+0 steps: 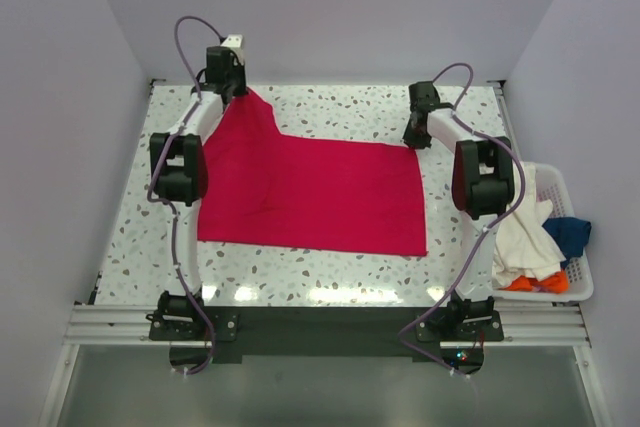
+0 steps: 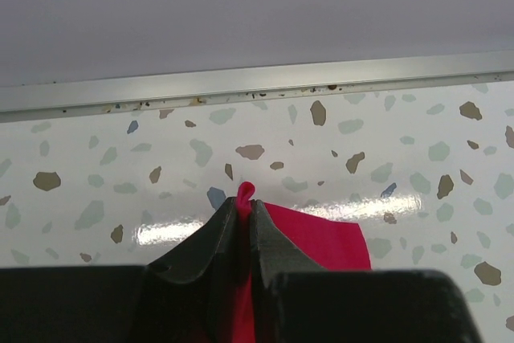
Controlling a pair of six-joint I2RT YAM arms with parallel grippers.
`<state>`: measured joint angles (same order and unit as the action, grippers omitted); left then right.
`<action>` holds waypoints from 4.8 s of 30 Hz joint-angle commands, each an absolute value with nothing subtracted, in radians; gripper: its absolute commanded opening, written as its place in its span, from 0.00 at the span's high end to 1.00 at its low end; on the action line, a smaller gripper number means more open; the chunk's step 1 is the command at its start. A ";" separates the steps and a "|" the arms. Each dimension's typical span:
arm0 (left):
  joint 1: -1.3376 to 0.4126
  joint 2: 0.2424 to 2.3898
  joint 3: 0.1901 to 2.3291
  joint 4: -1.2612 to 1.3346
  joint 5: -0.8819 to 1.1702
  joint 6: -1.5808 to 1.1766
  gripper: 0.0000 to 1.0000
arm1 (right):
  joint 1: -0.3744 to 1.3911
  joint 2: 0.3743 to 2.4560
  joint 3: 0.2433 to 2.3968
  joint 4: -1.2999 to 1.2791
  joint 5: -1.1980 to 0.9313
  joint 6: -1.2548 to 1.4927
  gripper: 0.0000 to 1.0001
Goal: Fold and stack the t-shirts
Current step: Fold the tshirt
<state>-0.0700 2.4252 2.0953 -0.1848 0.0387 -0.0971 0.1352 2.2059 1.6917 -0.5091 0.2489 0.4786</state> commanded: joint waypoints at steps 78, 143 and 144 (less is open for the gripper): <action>-0.028 1.467 1.131 -0.285 -0.169 -0.457 0.96 | 0.158 1.609 1.137 -0.445 0.204 0.532 1.00; 0.031 1.336 0.813 -0.333 -0.086 -0.549 0.87 | 0.178 1.457 0.907 -0.396 0.117 0.543 0.66; 0.031 1.330 0.802 -0.327 -0.087 -0.555 0.85 | 0.184 1.460 0.904 -0.396 0.117 0.543 0.66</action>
